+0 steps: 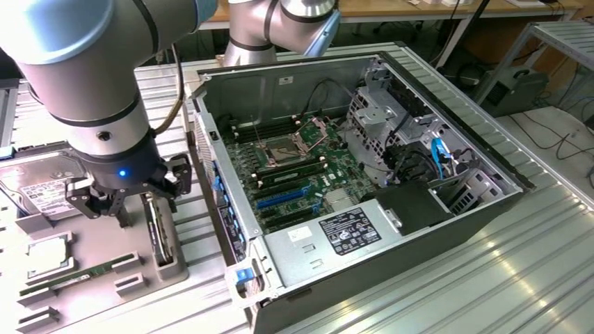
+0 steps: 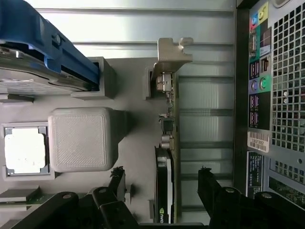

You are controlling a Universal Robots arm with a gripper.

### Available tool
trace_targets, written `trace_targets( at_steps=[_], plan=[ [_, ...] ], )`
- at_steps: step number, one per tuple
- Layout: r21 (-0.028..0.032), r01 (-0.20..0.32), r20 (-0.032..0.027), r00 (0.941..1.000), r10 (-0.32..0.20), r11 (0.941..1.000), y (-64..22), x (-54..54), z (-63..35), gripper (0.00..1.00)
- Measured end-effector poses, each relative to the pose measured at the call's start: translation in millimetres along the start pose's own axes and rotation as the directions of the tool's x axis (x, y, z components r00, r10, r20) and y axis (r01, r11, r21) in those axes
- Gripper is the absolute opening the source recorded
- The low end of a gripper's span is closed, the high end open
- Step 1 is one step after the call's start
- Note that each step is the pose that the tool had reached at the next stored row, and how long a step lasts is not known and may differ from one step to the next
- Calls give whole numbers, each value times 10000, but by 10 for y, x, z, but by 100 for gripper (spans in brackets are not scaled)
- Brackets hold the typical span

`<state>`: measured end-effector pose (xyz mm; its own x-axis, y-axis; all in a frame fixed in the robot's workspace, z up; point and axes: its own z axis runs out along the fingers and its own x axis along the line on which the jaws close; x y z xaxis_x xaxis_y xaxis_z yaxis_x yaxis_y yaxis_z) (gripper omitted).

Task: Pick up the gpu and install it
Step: 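Pick up the gpu and move the gpu toward the slot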

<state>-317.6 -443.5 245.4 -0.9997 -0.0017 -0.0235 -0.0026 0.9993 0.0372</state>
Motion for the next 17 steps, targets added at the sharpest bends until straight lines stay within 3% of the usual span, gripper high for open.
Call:
trace_targets(
  at_steps=[11, 17],
  plan=[
    [5, 0, 0, 10000, 0, 10000, -15, 5, 216, 73],
    [13, 1, -1, 10000, -1, 10000, -16, 6, 230, 73]
  ],
)
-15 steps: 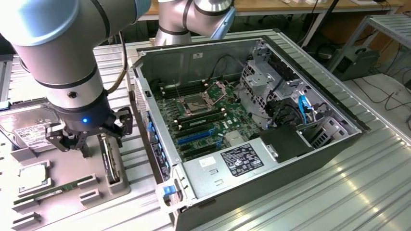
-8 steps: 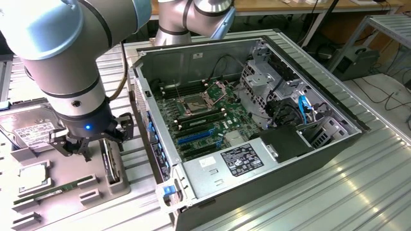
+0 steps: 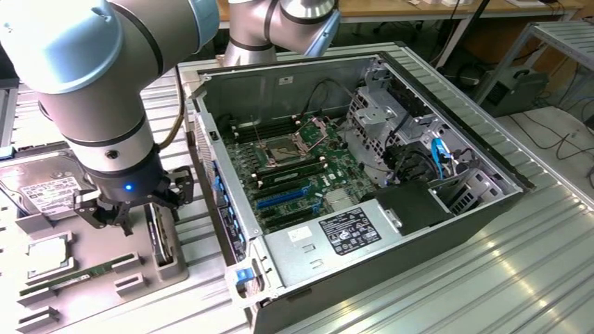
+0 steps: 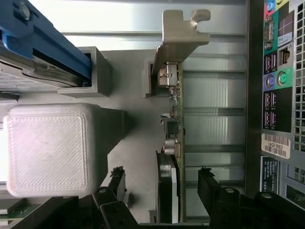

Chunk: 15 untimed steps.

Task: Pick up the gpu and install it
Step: 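Pick up the gpu and move the gpu toward the slot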

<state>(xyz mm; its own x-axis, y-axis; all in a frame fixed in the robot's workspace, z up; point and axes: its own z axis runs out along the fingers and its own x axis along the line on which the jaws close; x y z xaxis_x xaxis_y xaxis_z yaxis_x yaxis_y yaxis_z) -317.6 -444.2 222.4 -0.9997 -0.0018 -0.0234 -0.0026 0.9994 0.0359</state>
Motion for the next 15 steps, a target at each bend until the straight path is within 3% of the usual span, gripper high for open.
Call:
trace_targets(
  at_steps=[5, 7, 8, 9, 15],
  plan=[
    [0, 0, 1, 10000, 0, 10000, 0, 0, 0, 71],
    [0, 0, 2, 10000, 0, 10000, 0, 0, 1, 58],
    [0, 0, 3, 10000, 0, 10000, 0, 0, 1, 58],
    [0, 0, 6, 10000, 0, 10000, 0, 0, 2, 51],
    [0, 0, 33, 10000, 0, 10000, 0, 0, 18, 51]
  ],
)
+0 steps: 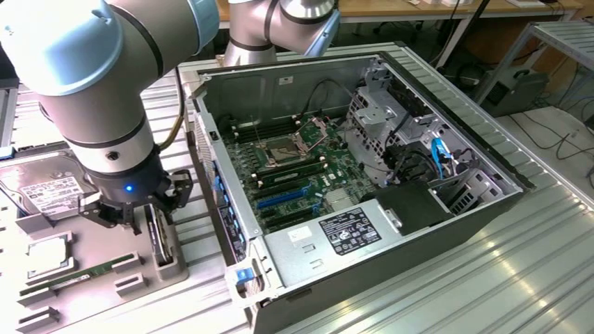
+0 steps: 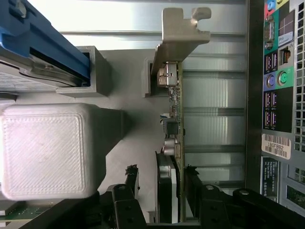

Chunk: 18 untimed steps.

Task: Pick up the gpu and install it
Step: 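Pick up the gpu and move the gpu toward the slot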

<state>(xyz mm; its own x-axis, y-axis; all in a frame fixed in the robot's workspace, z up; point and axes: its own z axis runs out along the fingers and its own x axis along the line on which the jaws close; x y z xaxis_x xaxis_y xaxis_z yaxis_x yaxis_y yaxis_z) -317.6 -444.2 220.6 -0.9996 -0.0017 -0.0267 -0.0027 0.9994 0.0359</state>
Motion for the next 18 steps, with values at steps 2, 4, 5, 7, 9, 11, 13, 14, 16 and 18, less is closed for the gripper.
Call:
trace_targets(
  at_steps=[2, 4, 5, 7, 9, 11, 13, 14, 16, 18],
  plan=[
    [1, 1, 0, 10000, -1, 10000, 0, 0, 0, 51],
    [0, 0, 2, 10000, 0, 10000, 0, 0, 1, 49],
    [0, 1, 2, 10000, -1, 10000, 0, 0, 1, 49],
    [0, 1, 3, 10000, -1, 10000, 0, 0, 2, 36],
    [0, 1, 5, 10000, -1, 10000, 0, 0, 3, 36],
    [0, 1, 6, 10000, -1, 10000, 0, 0, 4, 36],
    [0, 1, 6, 10000, -1, 10000, 0, 0, 5, 36],
    [0, 1, 6, 10000, -1, 10000, 0, 0, 5, 36],
    [0, 0, 7, 10000, 0, 10000, 0, -1, 7, 35],
    [1, 1, 5, 10000, -1, 10000, 0, -1, 7, 28]
  ],
)
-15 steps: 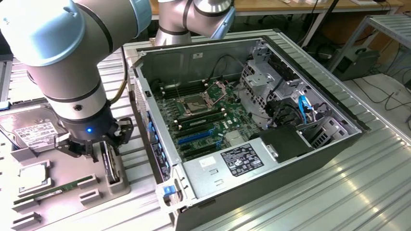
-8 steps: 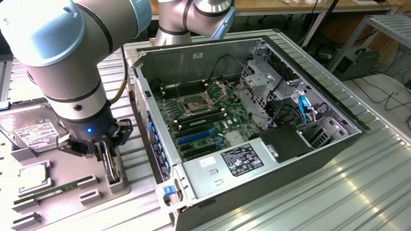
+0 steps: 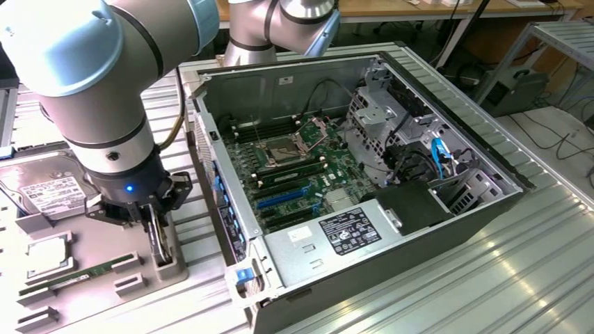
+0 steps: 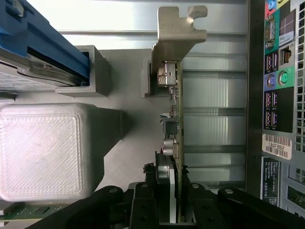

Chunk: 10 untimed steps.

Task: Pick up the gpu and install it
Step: 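Pick up the gpu and move the gpu toward the slot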

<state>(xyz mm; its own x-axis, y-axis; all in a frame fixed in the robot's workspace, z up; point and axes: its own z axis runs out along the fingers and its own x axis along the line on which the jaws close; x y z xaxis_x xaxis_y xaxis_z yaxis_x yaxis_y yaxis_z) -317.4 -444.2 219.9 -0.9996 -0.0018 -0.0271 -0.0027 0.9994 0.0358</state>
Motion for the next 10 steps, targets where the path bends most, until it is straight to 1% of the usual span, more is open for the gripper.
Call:
trace_targets(
  at_steps=[10],
  plan=[
    [2, 0, 2, 10000, 0, 10000, 0, -1, 2, 28]
  ],
)
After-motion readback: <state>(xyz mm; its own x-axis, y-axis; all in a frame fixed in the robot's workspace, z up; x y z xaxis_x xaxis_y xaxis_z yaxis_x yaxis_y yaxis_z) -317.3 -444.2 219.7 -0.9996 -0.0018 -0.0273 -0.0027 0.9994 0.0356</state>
